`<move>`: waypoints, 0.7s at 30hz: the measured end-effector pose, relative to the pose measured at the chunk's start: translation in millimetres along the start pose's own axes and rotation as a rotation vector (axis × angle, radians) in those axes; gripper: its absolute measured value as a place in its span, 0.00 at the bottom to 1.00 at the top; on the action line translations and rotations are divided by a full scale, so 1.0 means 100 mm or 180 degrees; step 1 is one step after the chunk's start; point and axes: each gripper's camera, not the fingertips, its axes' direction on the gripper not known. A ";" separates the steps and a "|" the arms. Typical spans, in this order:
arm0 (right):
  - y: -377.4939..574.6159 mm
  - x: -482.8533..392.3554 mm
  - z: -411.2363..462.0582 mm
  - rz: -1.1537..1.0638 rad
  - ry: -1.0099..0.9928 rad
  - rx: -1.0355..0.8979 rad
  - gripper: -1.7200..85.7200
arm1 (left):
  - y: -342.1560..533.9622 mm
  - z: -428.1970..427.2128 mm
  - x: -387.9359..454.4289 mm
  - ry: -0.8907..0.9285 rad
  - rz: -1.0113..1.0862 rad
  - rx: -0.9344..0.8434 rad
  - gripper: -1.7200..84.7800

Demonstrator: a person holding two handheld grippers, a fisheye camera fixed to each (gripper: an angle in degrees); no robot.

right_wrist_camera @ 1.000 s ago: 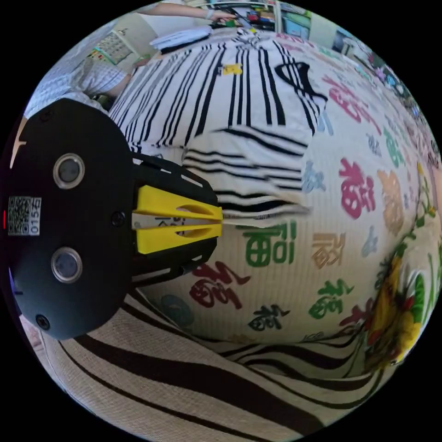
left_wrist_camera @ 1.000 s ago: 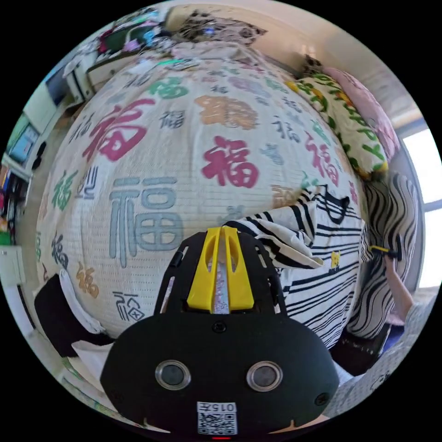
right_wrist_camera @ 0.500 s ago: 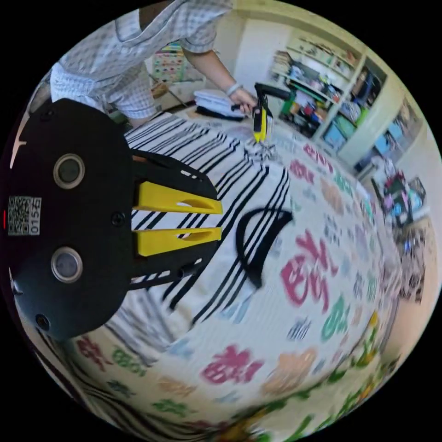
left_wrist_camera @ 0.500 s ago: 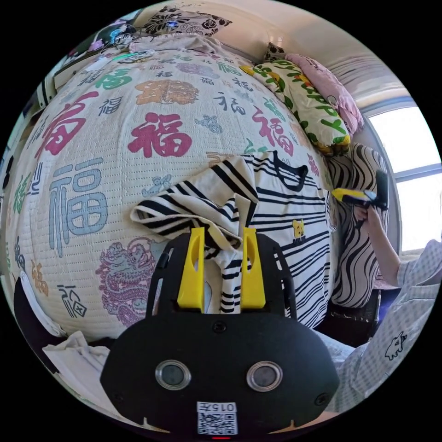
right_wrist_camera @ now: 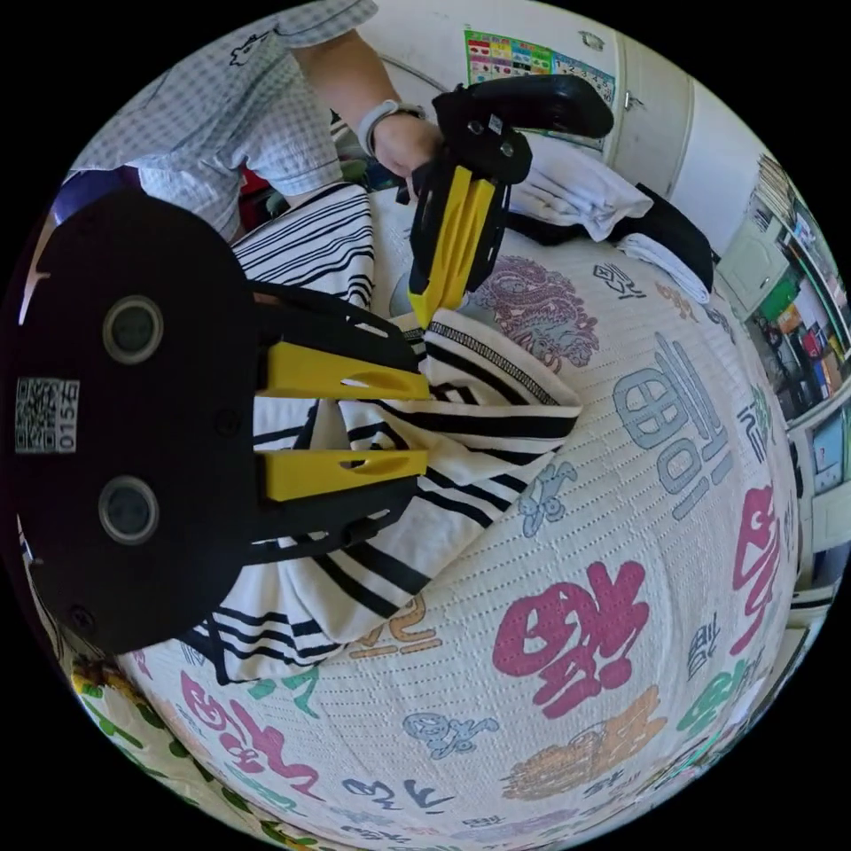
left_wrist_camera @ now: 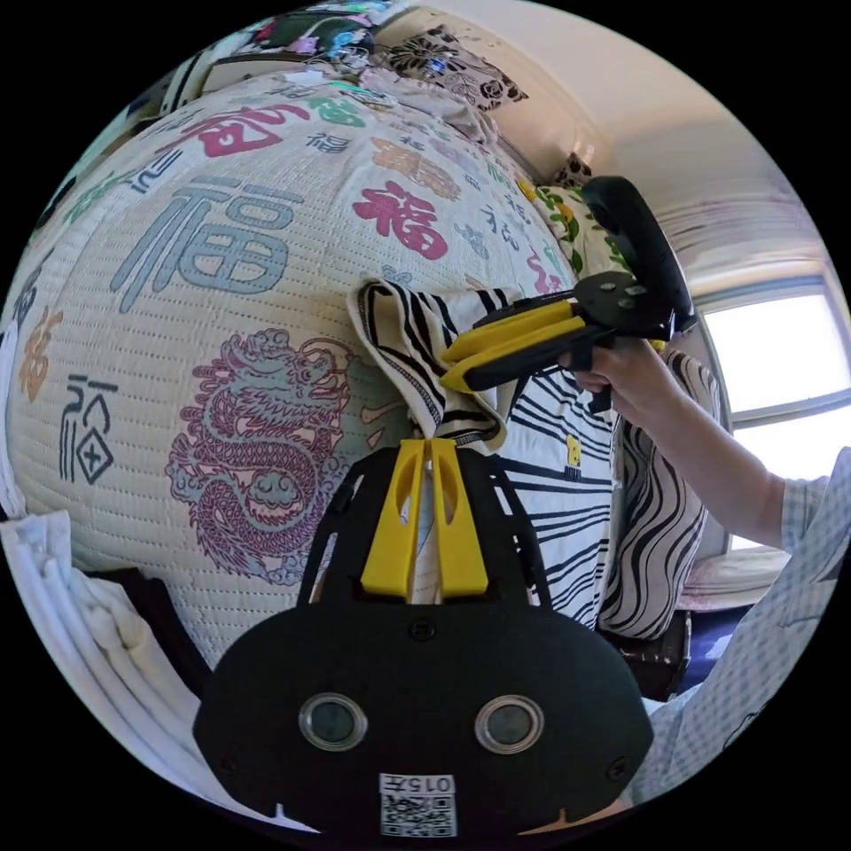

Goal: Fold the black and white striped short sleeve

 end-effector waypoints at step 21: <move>-1.00 -0.08 -0.90 0.0514 0.0470 -0.0031 0.03 | 0.05 -0.41 -1.28 0.0715 -0.1111 0.0320 0.03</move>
